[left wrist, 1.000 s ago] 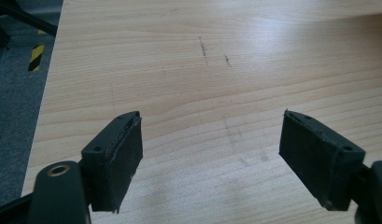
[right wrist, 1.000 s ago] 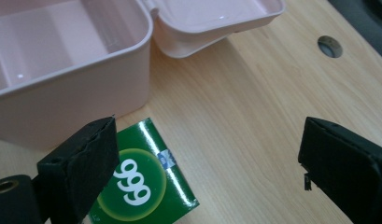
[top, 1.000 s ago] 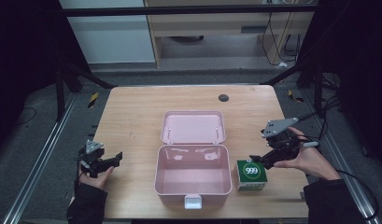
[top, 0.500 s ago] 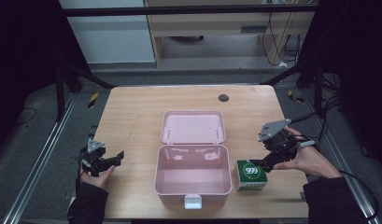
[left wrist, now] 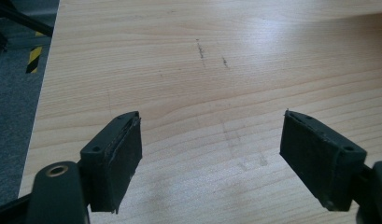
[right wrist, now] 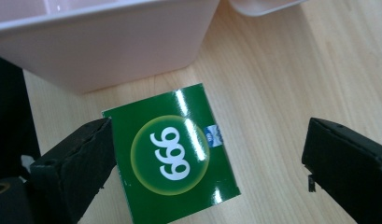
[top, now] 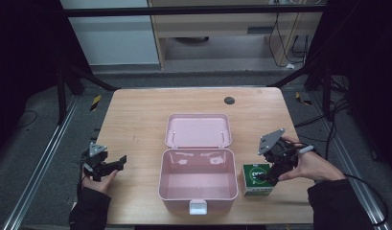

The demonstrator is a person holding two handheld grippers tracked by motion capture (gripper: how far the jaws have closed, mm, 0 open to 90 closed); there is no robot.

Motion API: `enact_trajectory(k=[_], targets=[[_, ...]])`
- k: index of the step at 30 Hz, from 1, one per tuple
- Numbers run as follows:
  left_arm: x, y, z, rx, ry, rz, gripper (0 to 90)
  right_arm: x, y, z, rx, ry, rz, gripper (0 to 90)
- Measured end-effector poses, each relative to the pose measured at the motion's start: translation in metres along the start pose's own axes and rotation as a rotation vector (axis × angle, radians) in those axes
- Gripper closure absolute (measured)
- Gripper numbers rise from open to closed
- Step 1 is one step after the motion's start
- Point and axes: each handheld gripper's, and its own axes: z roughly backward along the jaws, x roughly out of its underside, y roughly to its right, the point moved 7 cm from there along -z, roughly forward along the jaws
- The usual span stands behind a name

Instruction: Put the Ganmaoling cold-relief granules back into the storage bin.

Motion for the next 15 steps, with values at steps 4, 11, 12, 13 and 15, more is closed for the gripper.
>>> enact_trajectory(k=[4, 11, 12, 13, 15], targets=[[0.000, 0.000, 0.001, -0.001, 0.000, 0.001, 20.1, 0.002, -0.003, -0.005, -0.015, -0.025, 0.010, 3.3], [0.000, 0.000, 0.001, -0.002, 0.000, -0.004, 20.1, 0.006, -0.009, -0.016, -0.047, -0.081, 0.028, 3.0], [0.000, 0.000, 0.001, -0.003, 0.000, -0.004, 20.1, 0.007, -0.010, -0.017, -0.054, -0.091, 0.029, 3.0], [0.000, -0.001, 0.001, -0.003, 0.000, -0.003, 20.1, 0.008, -0.012, -0.018, -0.066, -0.101, 0.026, 2.6], [0.000, -0.001, 0.001, -0.003, -0.001, -0.003, 20.1, 0.009, -0.014, -0.018, -0.080, -0.114, 0.041, 2.5]])
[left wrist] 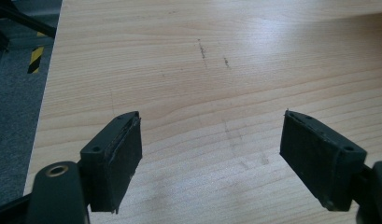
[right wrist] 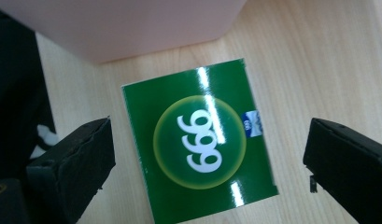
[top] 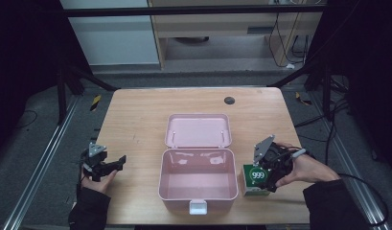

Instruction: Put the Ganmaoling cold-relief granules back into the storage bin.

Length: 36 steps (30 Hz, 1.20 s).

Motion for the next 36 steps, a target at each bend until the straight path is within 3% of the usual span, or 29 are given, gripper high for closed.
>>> enact_trajectory(k=[36], targets=[[0.002, 0.001, -0.003, 0.001, -0.013, -0.014, 20.4, 0.010, -0.002, -0.047, -0.053, -0.070, 0.054, 6.5]])
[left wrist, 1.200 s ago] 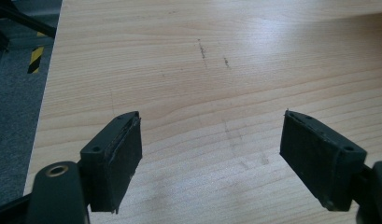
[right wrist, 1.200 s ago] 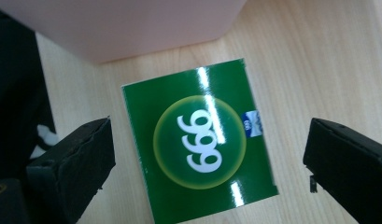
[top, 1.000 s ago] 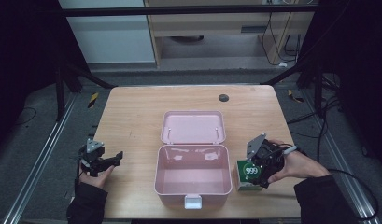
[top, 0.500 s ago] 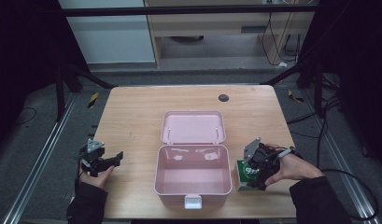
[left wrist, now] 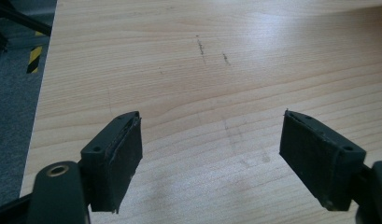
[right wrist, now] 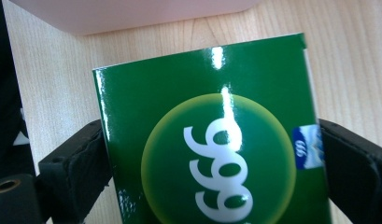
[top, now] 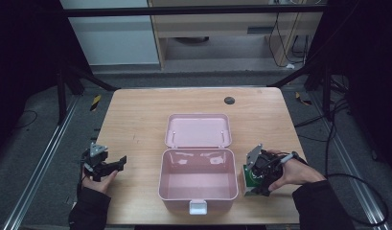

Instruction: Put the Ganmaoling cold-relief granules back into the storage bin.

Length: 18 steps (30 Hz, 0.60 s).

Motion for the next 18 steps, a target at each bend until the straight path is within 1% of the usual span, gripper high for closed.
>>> enact_trajectory(k=[5, 10, 15, 16, 18], targets=[[0.0001, 0.0001, -0.0003, 0.000, -0.001, 0.000, 20.5, 0.0012, 0.0005, -0.0032, -0.009, 0.007, 0.010, 8.5], [0.0000, 0.0003, -0.0003, 0.000, -0.001, -0.001, 20.5, 0.0025, 0.0005, -0.0038, -0.009, 0.001, 0.024, 10.2], [-0.0003, -0.0001, 0.0001, -0.001, 0.002, 0.000, 20.6, 0.0037, 0.0009, -0.0033, -0.010, 0.001, 0.020, 13.5], [-0.0003, 0.0000, 0.0002, -0.001, 0.002, 0.001, 20.6, 0.0041, 0.0007, -0.0023, -0.012, 0.003, 0.008, 14.6], [-0.0004, 0.0002, 0.0003, -0.001, 0.002, 0.000, 20.6, 0.0046, 0.0011, -0.0015, -0.014, 0.003, 0.006, 15.3]])
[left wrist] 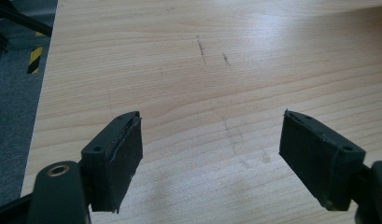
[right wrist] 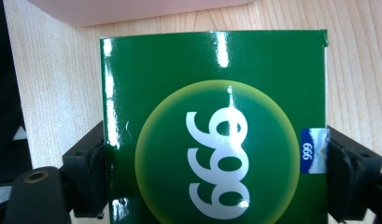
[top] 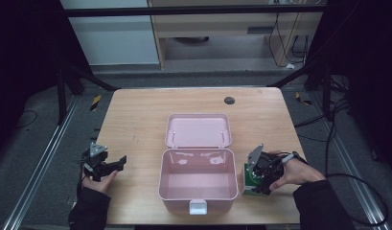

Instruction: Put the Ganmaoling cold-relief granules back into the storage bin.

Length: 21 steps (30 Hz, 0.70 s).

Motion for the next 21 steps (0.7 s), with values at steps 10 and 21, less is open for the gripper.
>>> enact_trajectory(k=[10, 21], targets=[[0.000, 0.001, 0.000, 0.002, -0.002, -0.001, 20.8, 0.003, 0.001, 0.014, 0.019, 0.009, -0.026, 16.2], [0.000, 0.002, -0.001, 0.004, -0.009, -0.004, 20.9, -0.002, 0.001, 0.053, 0.055, 0.056, -0.038, 16.2]])
